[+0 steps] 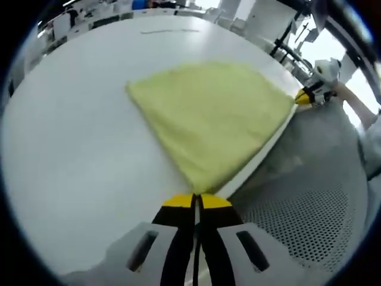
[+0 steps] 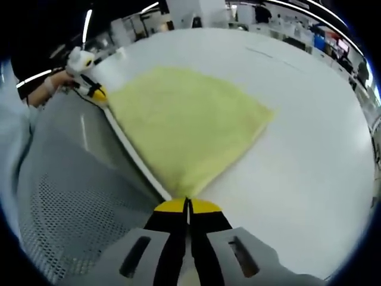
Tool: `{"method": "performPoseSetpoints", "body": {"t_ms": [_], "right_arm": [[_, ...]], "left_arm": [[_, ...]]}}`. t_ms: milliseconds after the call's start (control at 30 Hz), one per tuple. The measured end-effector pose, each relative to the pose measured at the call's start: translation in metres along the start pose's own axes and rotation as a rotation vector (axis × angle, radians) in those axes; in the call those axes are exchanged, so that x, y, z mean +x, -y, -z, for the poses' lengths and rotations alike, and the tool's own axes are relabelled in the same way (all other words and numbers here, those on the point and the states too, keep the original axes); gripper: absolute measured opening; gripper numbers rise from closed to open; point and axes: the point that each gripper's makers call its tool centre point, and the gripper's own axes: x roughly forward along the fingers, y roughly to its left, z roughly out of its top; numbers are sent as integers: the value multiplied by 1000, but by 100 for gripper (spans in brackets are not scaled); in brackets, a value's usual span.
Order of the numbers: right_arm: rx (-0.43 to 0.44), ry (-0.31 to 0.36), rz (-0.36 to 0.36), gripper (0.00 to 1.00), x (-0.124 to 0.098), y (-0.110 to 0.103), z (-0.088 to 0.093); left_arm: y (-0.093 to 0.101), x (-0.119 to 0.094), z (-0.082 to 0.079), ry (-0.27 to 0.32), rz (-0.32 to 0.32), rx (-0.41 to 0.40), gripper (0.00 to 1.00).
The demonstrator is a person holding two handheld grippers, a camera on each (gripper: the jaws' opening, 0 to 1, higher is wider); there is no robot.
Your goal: Fold the garment on the visible template until the final outline fits inside the template.
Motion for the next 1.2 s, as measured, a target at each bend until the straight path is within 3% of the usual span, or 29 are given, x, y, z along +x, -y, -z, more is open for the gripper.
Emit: {"method": "performPoseSetpoints", "body": {"t_ms": [167,300,400,567,967,1100,1200], "right_arm": [[-15,6,-4,1,-11,1,-6],[-21,1,-8,1,-11,2,-3],[-22,-32,-21,1,-2,-2,9],[-10,-60,-17,1,9,-4,22],[-7,-86,-6,1,13,-3,29],[-17,-86,-2,1,12,-1,29],[-7,-79,-1,1,12,0,29]], "left_arm": [[1,-7,-7,-8,4,41,0],[0,-8,1,-31,9,75,0],[-1,-1,14,-66,6,73,0],[-2,6,25,-66,8,29,0],[0,8,29,-74,33,-17,0],[2,7,33,-129,46,30,0],[-1,7,33,-115,31,12,0]]}}
